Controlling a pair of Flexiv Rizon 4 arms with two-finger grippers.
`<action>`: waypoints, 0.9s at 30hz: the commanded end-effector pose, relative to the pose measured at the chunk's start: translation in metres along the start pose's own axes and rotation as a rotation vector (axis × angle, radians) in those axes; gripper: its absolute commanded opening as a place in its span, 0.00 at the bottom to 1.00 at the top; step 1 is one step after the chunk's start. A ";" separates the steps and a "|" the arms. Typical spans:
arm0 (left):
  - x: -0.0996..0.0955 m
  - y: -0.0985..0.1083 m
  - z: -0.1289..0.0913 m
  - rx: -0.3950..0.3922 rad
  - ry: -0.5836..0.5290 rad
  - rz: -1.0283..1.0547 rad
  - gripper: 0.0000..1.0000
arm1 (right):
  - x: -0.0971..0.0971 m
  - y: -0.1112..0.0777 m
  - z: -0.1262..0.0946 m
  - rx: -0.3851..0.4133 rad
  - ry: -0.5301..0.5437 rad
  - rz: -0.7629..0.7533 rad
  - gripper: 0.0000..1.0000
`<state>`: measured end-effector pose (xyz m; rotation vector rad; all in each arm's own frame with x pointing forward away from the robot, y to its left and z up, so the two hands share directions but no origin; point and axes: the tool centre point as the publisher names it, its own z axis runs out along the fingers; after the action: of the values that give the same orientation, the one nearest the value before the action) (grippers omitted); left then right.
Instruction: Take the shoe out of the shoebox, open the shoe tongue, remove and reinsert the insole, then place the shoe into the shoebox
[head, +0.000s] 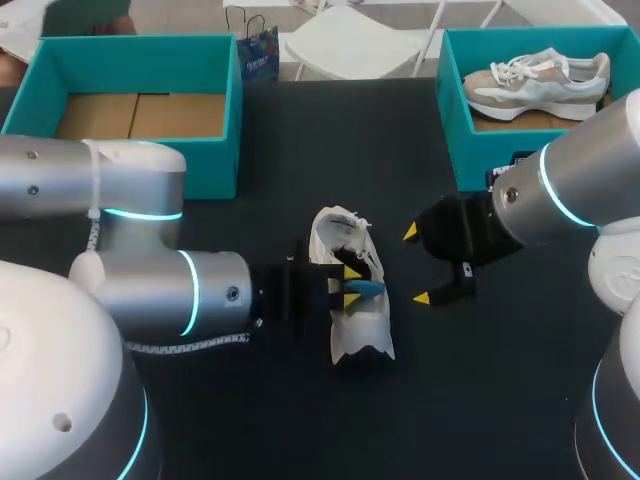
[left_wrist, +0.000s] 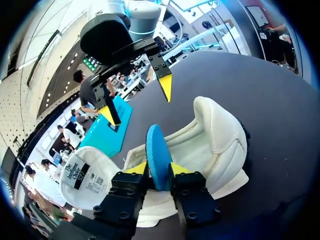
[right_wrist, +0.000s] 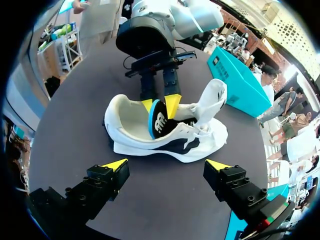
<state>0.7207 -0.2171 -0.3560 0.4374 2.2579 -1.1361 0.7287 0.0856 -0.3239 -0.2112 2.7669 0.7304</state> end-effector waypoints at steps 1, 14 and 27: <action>0.002 0.000 -0.002 0.024 0.008 -0.009 0.48 | 0.001 0.000 0.001 0.001 -0.001 0.000 1.00; -0.013 -0.027 -0.015 0.100 0.028 -0.025 0.49 | 0.001 0.000 0.001 0.001 -0.001 0.000 1.00; -0.003 -0.035 -0.007 0.131 0.073 -0.028 0.31 | 0.001 0.000 0.001 0.001 -0.001 0.000 1.00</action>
<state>0.6992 -0.2278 -0.3259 0.4952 2.2508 -1.3014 0.7287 0.0856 -0.3239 -0.2113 2.7669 0.7304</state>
